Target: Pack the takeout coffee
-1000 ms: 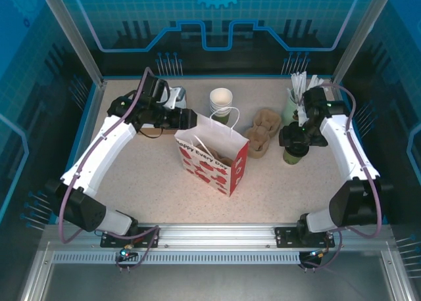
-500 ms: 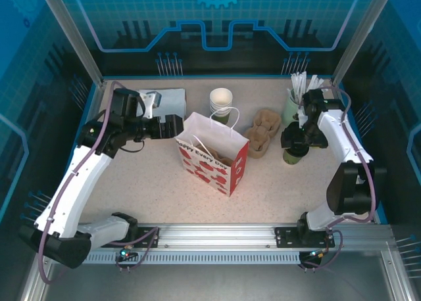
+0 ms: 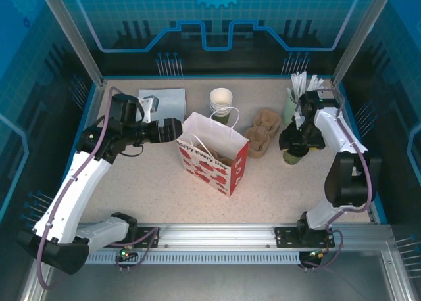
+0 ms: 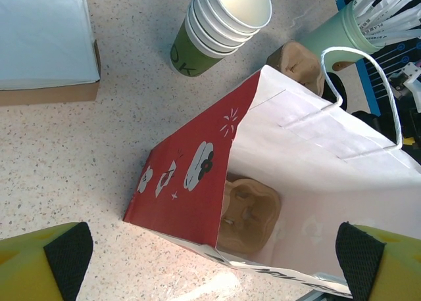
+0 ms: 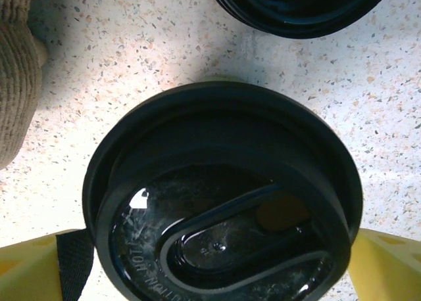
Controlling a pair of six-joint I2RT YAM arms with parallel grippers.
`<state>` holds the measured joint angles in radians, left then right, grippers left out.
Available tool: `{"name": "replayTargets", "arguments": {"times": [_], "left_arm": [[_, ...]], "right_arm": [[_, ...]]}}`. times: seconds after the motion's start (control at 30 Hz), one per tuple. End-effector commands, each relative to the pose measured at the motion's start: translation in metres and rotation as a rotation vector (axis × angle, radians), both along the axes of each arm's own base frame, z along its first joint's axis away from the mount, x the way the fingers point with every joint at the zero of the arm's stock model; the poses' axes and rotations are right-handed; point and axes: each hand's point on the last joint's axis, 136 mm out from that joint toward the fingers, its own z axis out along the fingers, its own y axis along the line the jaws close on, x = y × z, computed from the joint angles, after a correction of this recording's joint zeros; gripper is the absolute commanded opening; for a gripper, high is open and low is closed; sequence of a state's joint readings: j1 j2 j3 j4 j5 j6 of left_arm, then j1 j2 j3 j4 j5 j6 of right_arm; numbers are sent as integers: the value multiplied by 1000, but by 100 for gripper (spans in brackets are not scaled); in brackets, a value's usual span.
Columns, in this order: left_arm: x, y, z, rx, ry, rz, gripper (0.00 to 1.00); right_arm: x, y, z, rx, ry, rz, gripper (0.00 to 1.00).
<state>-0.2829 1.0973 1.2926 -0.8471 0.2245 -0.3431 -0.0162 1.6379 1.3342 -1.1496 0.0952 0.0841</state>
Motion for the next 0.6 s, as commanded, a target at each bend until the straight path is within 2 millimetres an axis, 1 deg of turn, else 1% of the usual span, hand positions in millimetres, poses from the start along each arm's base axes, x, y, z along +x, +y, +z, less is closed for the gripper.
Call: {"name": "replayTargets", "arguments": {"times": [0.0,0.23,0.33,0.57], "left_arm": [[0,4,0,-15,-3,29,99],[0,4,-1,-16,-1,29,99],[1,4,-2,-16,3,27,99],[1,4,-4,-11,3,26,98]], "right_arm": [[3,-4,-7,7,16,6,100],[15,-5,-15,2,16,20,100],[16,-5,-18,5,25,18,100],[13,-7,-18,-6,25,17,93]]}}
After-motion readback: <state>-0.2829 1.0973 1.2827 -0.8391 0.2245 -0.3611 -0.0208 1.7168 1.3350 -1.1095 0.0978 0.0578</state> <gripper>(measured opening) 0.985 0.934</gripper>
